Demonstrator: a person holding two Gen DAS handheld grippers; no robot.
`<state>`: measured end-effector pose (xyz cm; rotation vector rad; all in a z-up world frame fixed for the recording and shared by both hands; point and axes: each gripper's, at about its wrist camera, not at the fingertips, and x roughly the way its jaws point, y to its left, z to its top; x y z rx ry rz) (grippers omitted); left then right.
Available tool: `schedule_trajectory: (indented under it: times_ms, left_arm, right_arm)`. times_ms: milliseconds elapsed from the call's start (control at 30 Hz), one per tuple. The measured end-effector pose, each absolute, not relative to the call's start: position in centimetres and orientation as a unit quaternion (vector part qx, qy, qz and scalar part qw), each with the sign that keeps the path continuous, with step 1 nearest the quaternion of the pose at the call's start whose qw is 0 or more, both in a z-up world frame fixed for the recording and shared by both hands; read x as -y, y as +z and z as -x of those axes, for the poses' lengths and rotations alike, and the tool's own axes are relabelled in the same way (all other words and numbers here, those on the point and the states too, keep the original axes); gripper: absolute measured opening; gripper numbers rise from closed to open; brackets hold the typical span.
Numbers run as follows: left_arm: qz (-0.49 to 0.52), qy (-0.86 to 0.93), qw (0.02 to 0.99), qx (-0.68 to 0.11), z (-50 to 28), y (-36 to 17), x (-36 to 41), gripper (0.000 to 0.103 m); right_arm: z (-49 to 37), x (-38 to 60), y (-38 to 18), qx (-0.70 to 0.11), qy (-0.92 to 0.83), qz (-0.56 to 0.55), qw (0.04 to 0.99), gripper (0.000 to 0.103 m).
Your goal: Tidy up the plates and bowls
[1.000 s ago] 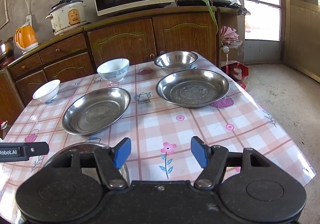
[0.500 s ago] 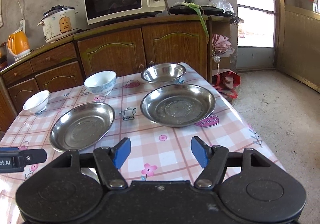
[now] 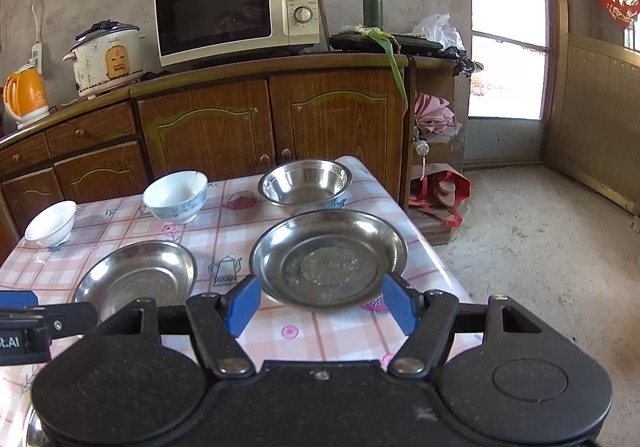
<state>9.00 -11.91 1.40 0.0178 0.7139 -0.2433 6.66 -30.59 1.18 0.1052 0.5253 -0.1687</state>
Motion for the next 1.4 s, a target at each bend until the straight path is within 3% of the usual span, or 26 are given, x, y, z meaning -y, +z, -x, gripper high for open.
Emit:
schedule_trajectory:
  times_ms: [733,1400]
  left_arm:
    - [0.0,-0.095,0.925,-0.368,-16.9,-0.3,16.7,0.082]
    - [-0.03,-0.088,0.901,-0.423,-27.4,-7.4,21.0,0.082]
  right_arm:
    - [-16.8,37.4,0.3,-0.264,-0.086,-0.022,0.96,0.081]
    - [-22.0,44.1,-7.8,-0.342,-0.127,-0.122,0.923,0.081]
